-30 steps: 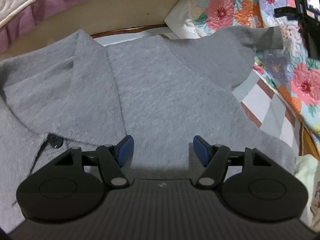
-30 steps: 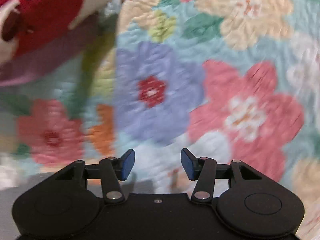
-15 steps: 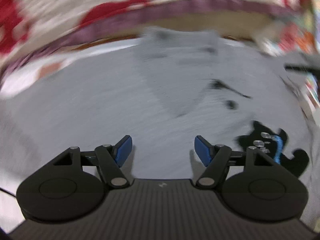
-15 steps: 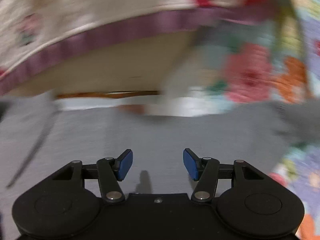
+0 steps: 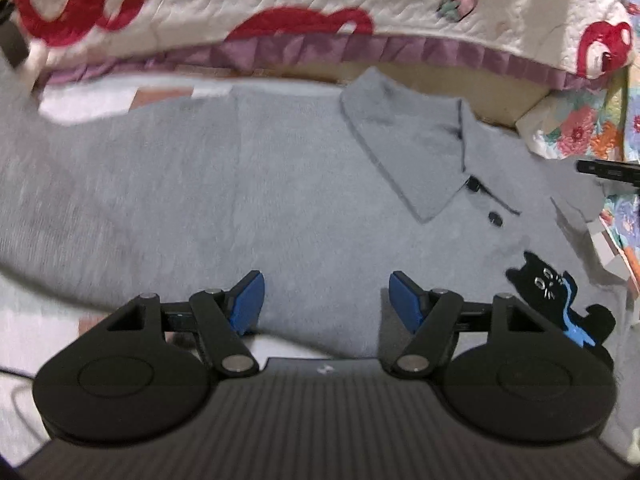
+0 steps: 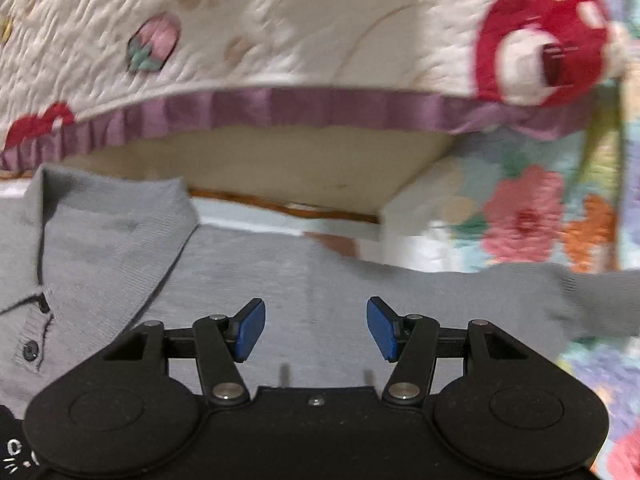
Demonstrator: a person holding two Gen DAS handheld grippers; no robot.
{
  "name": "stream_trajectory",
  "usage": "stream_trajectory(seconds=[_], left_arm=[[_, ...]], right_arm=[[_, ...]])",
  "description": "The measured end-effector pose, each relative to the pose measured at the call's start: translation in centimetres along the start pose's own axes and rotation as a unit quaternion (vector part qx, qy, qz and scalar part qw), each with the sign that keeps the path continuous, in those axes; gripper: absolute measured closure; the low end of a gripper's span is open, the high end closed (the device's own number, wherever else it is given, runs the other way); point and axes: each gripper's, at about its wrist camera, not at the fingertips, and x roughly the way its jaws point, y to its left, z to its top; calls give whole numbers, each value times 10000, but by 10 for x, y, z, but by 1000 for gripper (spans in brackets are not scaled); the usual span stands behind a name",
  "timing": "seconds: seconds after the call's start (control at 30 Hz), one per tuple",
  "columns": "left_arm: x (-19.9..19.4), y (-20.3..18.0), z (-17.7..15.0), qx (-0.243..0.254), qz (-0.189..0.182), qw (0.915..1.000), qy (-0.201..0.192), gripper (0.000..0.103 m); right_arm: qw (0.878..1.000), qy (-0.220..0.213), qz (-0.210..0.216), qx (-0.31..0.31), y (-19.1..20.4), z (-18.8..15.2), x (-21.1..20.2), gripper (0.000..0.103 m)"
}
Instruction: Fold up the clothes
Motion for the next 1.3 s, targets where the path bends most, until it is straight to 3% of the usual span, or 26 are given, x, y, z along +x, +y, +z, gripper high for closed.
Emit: stream_trajectory(seconds=[0.13, 0.23, 0.37, 0.53, 0.67, 0.73, 0.93, 1.3], left_arm=[[-11, -18, 4, 264, 21, 9996, 135, 35], [-34, -24, -9, -87, 87, 9997, 187, 35], [-58, -35, -32, -232, 293, 9989, 287, 35], [-83, -42, -62, -964, 403, 9935, 441, 34], [-94, -50, -82, -1181, 714, 9880, 692, 34], [-105, -56, -86, -1123, 889, 9873, 683, 34], [-123, -66, -92, -1325, 978, 9844, 622, 34], [-140, -55, -115, -1390, 1108, 9832, 418, 34]], right_arm=[[9991, -122, -14, 414, -16, -52, -57, 41], [9971, -199, 12, 734, -29, -96, -100, 32], [9928, -300, 46, 1160, -46, -153, -157, 32], [9860, -396, 152, 1612, -64, -221, -221, 32], [9854, -256, 719, 1520, -61, -244, -221, 37], [9816, -128, 1072, 1574, -58, -256, -218, 46], [9703, 168, 1620, 1788, -48, -292, -213, 60], [9266, 448, 2473, 2797, -48, -310, -190, 55]])
